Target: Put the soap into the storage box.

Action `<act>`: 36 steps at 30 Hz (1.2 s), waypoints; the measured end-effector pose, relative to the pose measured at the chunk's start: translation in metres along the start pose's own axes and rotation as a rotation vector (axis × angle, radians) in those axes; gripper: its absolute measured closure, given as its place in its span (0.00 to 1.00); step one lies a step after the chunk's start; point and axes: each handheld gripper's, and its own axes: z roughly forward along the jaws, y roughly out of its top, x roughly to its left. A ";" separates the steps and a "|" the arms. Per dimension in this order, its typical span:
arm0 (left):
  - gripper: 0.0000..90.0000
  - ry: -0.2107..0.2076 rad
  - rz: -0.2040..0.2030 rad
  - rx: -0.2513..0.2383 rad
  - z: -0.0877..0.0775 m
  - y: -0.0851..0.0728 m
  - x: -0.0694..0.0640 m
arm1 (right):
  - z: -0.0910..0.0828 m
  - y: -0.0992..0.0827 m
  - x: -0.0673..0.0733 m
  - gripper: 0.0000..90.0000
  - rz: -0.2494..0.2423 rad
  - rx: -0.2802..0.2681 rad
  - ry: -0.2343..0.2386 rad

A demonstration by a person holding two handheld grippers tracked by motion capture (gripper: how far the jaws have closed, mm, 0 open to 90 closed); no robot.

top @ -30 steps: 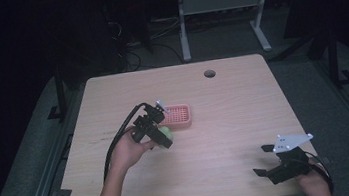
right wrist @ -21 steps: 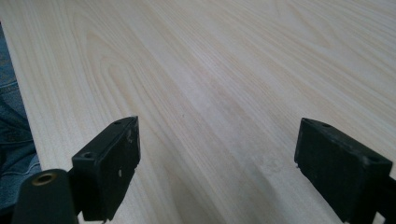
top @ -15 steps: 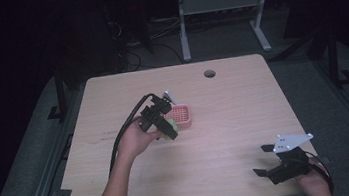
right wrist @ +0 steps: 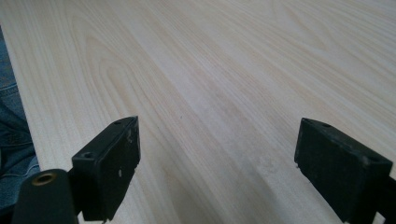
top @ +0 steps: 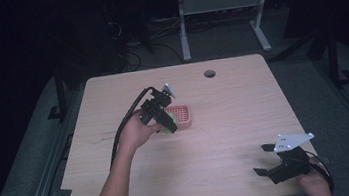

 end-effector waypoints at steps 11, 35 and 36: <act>0.30 0.006 -0.024 0.006 0.004 0.014 0.007 | -0.002 -0.001 -0.002 0.15 0.012 -0.013 -0.005; 0.30 0.037 -0.065 0.023 0.018 0.052 0.026 | -0.002 0.000 -0.002 0.15 0.001 -0.013 -0.007; 0.30 0.032 -0.073 0.025 0.021 0.053 0.028 | -0.003 0.000 -0.002 0.15 0.006 -0.014 -0.007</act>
